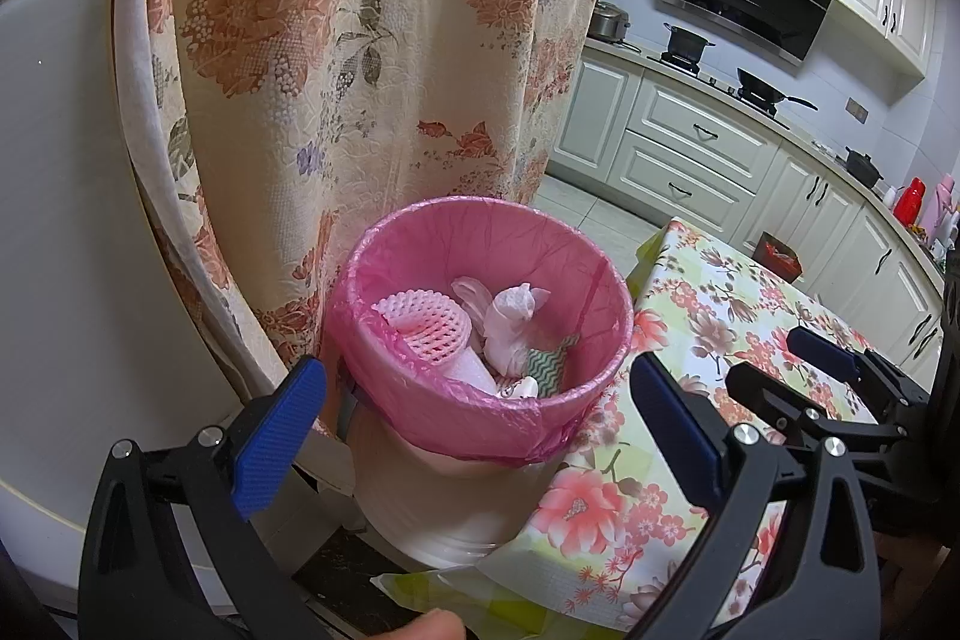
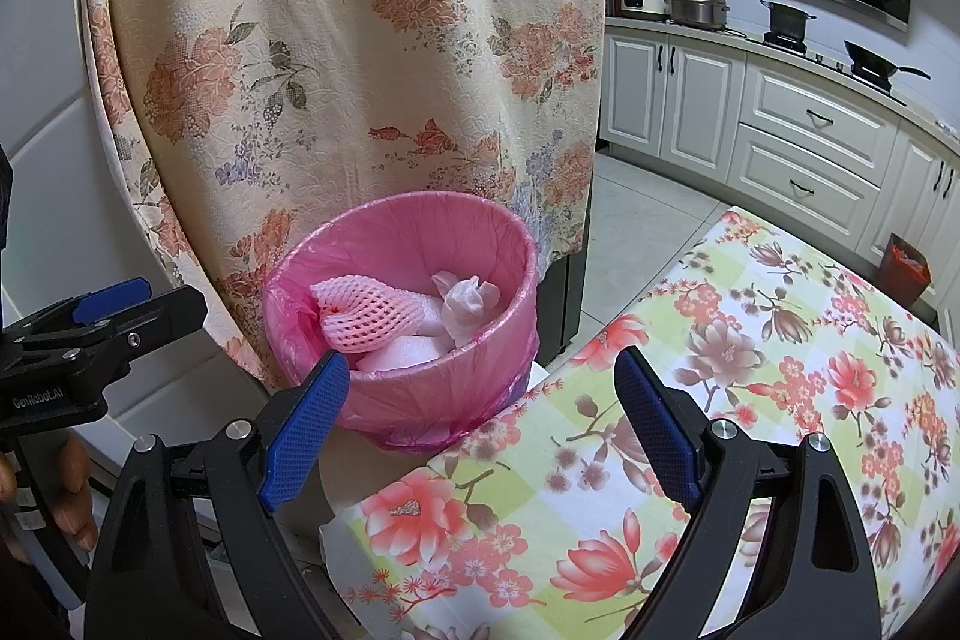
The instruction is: Collect trash
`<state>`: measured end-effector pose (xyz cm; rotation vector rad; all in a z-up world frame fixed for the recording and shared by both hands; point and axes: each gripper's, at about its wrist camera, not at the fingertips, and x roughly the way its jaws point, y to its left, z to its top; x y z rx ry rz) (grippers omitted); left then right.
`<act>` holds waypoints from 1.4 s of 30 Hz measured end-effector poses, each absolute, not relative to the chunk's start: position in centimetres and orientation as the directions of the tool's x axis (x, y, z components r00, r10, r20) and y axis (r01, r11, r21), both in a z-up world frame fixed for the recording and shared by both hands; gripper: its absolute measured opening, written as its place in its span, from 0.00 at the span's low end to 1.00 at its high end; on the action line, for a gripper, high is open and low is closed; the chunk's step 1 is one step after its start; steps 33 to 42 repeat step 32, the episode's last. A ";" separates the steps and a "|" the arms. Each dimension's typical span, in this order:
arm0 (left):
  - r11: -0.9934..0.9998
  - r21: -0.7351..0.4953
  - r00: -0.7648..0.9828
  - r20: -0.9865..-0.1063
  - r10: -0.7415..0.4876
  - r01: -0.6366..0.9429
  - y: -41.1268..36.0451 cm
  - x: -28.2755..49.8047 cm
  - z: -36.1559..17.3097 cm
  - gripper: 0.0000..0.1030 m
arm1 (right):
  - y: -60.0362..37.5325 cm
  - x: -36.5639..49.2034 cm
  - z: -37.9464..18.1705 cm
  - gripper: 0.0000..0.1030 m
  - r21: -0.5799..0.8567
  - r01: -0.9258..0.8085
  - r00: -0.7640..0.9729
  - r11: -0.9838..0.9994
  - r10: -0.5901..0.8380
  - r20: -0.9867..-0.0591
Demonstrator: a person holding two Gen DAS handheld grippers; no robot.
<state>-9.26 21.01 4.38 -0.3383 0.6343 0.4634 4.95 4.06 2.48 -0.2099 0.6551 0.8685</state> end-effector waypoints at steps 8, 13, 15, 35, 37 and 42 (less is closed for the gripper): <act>0.845 -0.160 0.709 -0.635 0.307 -0.510 20.9 -9.3 4.4 0.95 | 4.1 5.0 2.5 0.82 0.087 -0.763 0.466 0.640 0.639 -0.612; 0.846 -0.159 0.709 -0.635 0.308 -0.509 20.8 -9.2 4.4 0.95 | 4.1 5.0 2.2 0.82 0.089 -0.764 0.463 0.639 0.638 -0.615; 0.847 -0.162 0.710 -0.636 0.303 -0.506 20.7 -9.2 4.3 0.95 | 4.1 5.0 2.0 0.82 0.089 -0.764 0.462 0.639 0.638 -0.616; 0.838 -0.153 0.695 -0.645 0.316 -0.523 21.6 -8.9 3.8 0.95 | 4.4 5.6 1.7 0.82 0.092 -0.763 0.458 0.640 0.635 -0.622; 0.838 -0.153 0.695 -0.645 0.316 -0.523 21.6 -8.9 3.8 0.95 | 4.4 5.6 1.7 0.82 0.092 -0.763 0.458 0.640 0.635 -0.622; 0.838 -0.153 0.695 -0.645 0.316 -0.523 21.6 -8.9 3.8 0.95 | 4.4 5.6 1.7 0.82 0.092 -0.763 0.458 0.640 0.635 -0.622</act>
